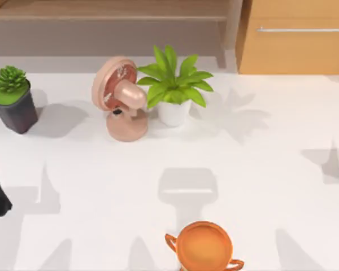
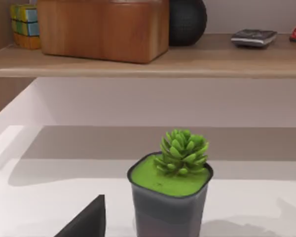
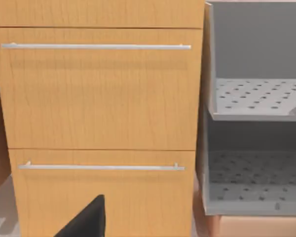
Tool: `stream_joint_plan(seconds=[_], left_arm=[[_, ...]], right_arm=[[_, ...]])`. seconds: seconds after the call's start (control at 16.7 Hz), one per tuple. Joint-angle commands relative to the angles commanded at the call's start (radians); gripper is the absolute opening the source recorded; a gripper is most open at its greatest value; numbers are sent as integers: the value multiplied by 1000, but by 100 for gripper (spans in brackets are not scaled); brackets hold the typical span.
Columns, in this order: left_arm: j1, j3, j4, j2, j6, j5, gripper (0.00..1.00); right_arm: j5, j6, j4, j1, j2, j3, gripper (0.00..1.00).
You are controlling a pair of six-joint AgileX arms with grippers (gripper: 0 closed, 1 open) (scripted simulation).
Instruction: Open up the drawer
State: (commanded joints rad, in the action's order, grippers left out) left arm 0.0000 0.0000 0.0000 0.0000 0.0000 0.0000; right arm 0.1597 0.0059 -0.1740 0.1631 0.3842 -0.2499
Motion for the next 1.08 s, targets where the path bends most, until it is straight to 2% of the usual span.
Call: stream_joint_plan(seconds=[0.54, 0.72, 1.08], left_arm=[[0, 0, 0, 0, 0, 0, 100], [0, 0, 0, 0, 0, 0, 100], [0, 0, 0, 0, 0, 0, 100]], right_arm=[[235, 9, -256, 240, 661, -367, 100], [266, 10, -290, 272, 740, -417, 100], [265, 8, -291, 269, 743, -416, 100]])
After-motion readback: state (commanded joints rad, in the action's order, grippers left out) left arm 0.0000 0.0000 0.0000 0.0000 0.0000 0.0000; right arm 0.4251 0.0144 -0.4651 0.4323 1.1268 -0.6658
